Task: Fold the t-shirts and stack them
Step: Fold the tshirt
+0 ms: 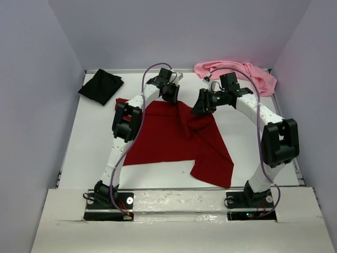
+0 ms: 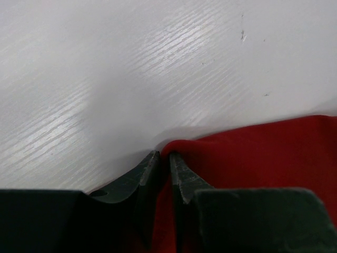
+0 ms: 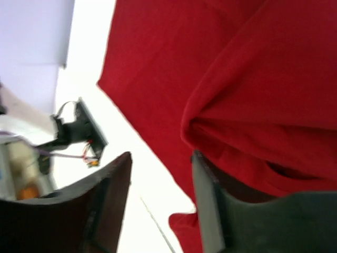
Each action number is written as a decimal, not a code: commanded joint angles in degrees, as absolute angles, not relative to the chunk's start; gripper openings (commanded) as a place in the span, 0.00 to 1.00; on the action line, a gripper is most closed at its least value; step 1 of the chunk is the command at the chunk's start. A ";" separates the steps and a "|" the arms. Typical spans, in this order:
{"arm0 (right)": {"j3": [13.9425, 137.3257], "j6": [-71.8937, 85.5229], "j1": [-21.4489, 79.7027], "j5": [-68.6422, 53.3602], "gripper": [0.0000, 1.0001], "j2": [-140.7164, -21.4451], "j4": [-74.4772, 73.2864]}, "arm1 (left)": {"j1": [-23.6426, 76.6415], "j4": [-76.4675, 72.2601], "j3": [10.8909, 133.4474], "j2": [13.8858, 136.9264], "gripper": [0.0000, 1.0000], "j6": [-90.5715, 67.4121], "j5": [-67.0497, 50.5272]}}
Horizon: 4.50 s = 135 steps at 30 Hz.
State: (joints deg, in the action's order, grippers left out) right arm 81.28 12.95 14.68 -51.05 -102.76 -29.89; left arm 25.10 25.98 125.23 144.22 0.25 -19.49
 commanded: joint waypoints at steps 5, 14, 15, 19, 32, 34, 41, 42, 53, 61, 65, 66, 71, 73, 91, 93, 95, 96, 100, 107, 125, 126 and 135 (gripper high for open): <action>67.52 11.68 14.94 -27.29 0.59 -86.60 -25.23 | 24.61 31.55 122.87 143.70 0.29 1.23 -17.14; 43.44 27.67 18.11 -22.74 0.60 -78.40 -8.90 | 24.61 31.11 122.52 143.26 0.29 0.97 -17.66; 40.46 31.17 18.71 -23.72 0.59 -79.01 -3.22 | 24.61 31.03 122.43 143.26 0.29 0.88 -17.75; 35.69 35.85 20.74 -21.81 0.58 -80.07 7.90 | 24.61 30.59 122.08 143.09 0.29 0.70 -17.84; 46.76 31.20 18.55 -14.51 0.60 -88.06 5.80 | 24.61 30.23 121.29 142.82 0.29 0.70 -17.31; 46.85 30.76 17.06 -14.07 0.60 -89.03 6.68 | 24.61 30.23 121.29 142.91 0.29 0.70 -17.31; 47.64 30.41 12.93 -15.12 0.60 -92.37 8.00 | 24.61 30.41 121.38 142.65 0.28 0.79 -17.05; 47.64 30.41 12.92 -15.20 0.60 -92.55 8.26 | 24.61 30.32 121.29 142.73 0.28 0.79 -17.05; 49.74 31.82 11.69 -18.01 0.60 -97.46 11.69 | 24.52 30.41 121.64 143.00 0.28 0.88 -17.14; 50.53 33.05 11.69 -17.85 0.07 -100.19 14.06 | 24.43 30.50 121.64 143.00 0.28 0.97 -17.05; 51.50 32.52 10.55 -17.05 0.00 -99.67 13.89 | 24.52 30.50 121.64 143.26 0.28 0.97 -17.05; 51.76 32.35 9.85 -17.05 0.00 -99.49 13.80 | 24.52 30.50 121.73 143.26 0.28 0.97 -17.05; 55.80 31.12 7.30 -18.19 0.00 -99.84 11.95 | 24.43 30.50 121.64 143.17 0.28 0.97 -17.14; 57.21 31.03 6.51 -18.72 0.00 -100.45 11.43 | 24.52 30.59 121.64 143.26 0.28 0.97 -17.14; 76.19 31.20 1.05 -21.88 0.00 -113.46 12.22 | 24.52 30.59 121.29 143.17 0.28 0.97 -17.05; 77.51 31.55 0.35 -21.62 0.00 -113.82 12.30 | 24.52 30.59 121.11 143.26 0.28 1.05 -17.05; 78.13 33.30 -1.31 -21.97 0.00 -114.17 12.39 | 24.52 30.50 121.11 143.26 0.28 1.05 -16.96; 78.31 34.35 -2.01 -23.45 0.00 -114.34 12.57 | 24.52 30.50 121.03 143.26 0.28 0.97 -17.05; 80.24 39.98 -4.83 -31.89 0.25 -117.32 14.32 | 24.52 30.50 121.03 143.26 0.28 1.05 -16.96; 78.05 40.08 -4.83 -38.41 0.57 -118.21 17.91 | 24.52 30.67 121.38 143.61 0.28 1.05 -16.88; 86.21 36.75 -7.73 -35.86 0.00 -123.22 16.17 | 24.52 30.76 121.38 143.61 0.28 1.14 -16.61; 86.83 36.39 -7.73 -35.69 0.00 -123.57 16.08 | 24.43 30.76 121.20 143.61 0.28 1.14 -16.61; 96.15 32.88 -8.26 -36.39 0.06 -129.72 16.17 | 24.52 30.76 121.20 143.88 0.28 1.23 -16.70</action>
